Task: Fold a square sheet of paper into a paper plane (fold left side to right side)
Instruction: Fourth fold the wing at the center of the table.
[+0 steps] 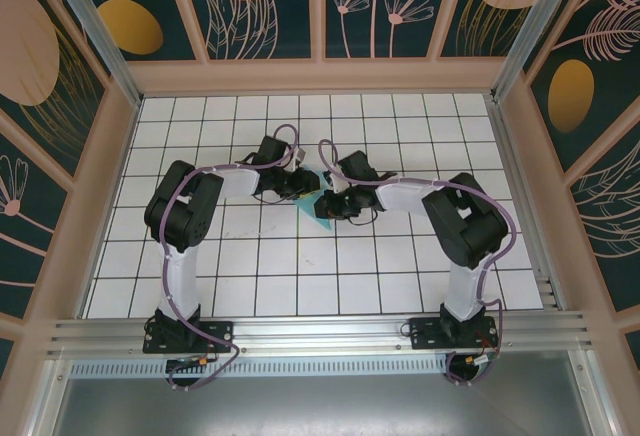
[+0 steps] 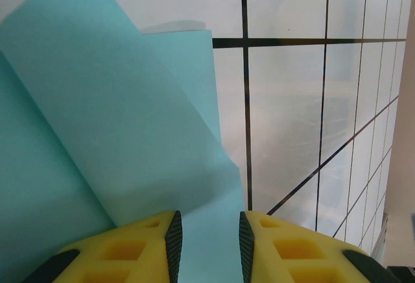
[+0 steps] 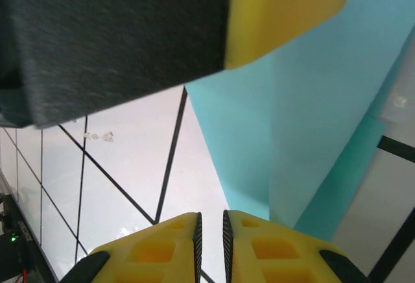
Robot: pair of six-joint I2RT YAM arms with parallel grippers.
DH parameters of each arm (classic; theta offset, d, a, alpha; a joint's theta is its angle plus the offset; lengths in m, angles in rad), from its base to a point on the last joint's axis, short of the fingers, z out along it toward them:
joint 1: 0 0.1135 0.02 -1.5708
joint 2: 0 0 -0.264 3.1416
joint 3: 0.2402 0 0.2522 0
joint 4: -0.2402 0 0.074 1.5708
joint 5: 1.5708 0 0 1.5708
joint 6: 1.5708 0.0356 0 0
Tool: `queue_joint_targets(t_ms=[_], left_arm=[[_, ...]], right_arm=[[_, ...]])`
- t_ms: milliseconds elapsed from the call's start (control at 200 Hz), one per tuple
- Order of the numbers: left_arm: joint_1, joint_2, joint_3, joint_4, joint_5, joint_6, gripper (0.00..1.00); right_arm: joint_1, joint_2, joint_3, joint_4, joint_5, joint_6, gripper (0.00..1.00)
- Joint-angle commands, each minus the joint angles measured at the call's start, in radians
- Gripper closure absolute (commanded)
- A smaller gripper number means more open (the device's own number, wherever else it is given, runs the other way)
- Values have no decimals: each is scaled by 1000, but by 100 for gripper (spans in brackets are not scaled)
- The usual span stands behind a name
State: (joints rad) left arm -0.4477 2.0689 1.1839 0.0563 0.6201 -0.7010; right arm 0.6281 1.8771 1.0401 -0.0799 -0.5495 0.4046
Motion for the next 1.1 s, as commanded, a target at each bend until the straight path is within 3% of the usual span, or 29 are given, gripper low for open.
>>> queue_joint_targets(t_ms=[0, 571, 1096], left_arm=[[-6, 52, -23, -89, -86, 27, 67], [-6, 59, -17, -98, -92, 32, 66], [-6, 73, -12, -108, -107, 39, 66]], right_arm=[[0, 30, 7, -39, 20, -15, 80], [5, 44, -17, -95, 68, -33, 81], [22, 16, -77, -171, 72, -52, 90]])
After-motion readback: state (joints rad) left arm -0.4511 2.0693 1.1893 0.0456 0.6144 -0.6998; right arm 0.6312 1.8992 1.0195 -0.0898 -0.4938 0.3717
